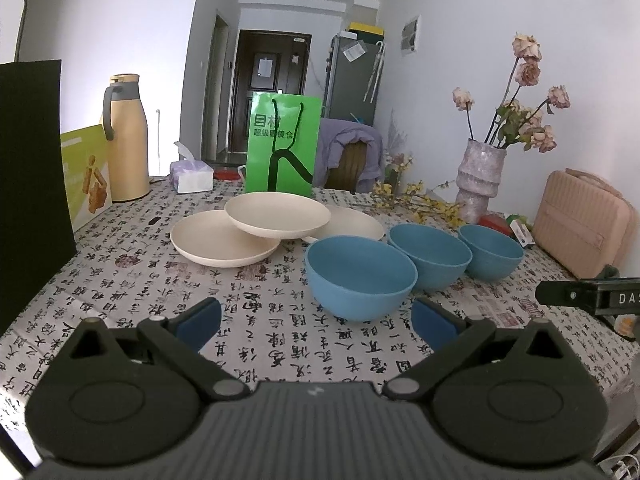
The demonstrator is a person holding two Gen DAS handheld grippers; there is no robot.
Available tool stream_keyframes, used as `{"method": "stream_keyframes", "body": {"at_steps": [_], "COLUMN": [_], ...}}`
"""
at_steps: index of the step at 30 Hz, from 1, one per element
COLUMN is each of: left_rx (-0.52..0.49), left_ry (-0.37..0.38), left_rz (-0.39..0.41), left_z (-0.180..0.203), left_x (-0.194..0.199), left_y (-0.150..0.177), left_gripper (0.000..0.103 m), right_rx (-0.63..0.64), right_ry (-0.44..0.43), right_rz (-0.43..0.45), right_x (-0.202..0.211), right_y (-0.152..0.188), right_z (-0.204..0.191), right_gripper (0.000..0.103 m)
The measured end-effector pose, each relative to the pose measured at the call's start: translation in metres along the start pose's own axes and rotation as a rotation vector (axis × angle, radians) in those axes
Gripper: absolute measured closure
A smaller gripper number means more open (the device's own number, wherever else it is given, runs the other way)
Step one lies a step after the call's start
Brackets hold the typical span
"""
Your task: Organize plates and bowls
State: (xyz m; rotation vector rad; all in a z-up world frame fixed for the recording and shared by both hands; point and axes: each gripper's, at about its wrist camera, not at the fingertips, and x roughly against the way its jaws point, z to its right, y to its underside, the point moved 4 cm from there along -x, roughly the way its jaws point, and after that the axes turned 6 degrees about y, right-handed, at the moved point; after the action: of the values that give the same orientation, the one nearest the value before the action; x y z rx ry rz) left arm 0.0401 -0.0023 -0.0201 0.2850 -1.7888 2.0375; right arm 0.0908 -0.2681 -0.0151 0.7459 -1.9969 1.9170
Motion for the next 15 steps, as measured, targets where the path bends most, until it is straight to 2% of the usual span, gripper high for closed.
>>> {"method": "stream_keyframes", "body": {"at_steps": [15], "left_rx": [0.009], "left_ry": [-0.007], "left_rz": [0.001], "left_z": [0.0001], "left_x": [-0.0002], "left_y": [0.0006], "left_gripper": [0.0], "right_rx": [-0.006], "right_ry": [-0.005], "right_rz": [-0.001], "right_x": [-0.0032], "right_y": [0.0032], "right_z": [0.0022], "right_gripper": [0.0]}}
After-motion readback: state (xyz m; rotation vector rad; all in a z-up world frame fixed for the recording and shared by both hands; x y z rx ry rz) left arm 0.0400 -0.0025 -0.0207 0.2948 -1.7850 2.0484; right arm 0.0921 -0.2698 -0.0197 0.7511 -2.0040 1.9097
